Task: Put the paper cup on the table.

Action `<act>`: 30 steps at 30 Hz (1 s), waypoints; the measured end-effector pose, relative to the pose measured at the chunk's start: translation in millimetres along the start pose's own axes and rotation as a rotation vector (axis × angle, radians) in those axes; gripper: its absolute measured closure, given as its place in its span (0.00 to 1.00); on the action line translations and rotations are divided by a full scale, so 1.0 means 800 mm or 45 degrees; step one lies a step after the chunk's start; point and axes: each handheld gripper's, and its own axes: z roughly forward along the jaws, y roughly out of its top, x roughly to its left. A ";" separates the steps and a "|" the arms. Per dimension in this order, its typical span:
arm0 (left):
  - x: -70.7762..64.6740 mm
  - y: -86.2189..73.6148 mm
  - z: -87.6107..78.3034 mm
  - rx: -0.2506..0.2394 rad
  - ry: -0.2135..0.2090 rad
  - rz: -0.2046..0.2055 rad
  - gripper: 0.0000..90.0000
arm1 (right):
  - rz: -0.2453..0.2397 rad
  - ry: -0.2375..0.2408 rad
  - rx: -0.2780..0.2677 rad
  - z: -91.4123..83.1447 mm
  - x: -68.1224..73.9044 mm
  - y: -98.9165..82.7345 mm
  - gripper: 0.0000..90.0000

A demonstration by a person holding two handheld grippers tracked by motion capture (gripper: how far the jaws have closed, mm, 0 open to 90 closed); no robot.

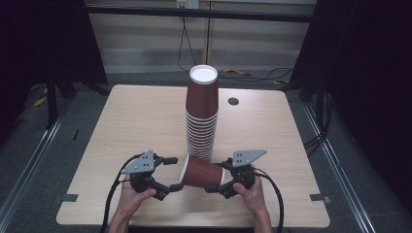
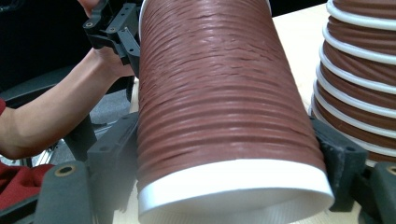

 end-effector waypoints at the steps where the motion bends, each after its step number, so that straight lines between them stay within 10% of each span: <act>1: 0.000 0.000 0.000 0.000 0.000 0.000 0.15 | 0.000 0.000 0.000 0.000 0.000 0.000 0.24; 9: 0.004 0.005 0.011 0.032 -0.038 -0.007 0.01 | -0.025 0.031 0.009 0.006 0.002 0.003 0.24; 30: -0.002 0.014 0.025 -0.041 -0.087 0.012 0.02 | -0.055 0.065 -0.008 0.014 0.006 0.007 0.24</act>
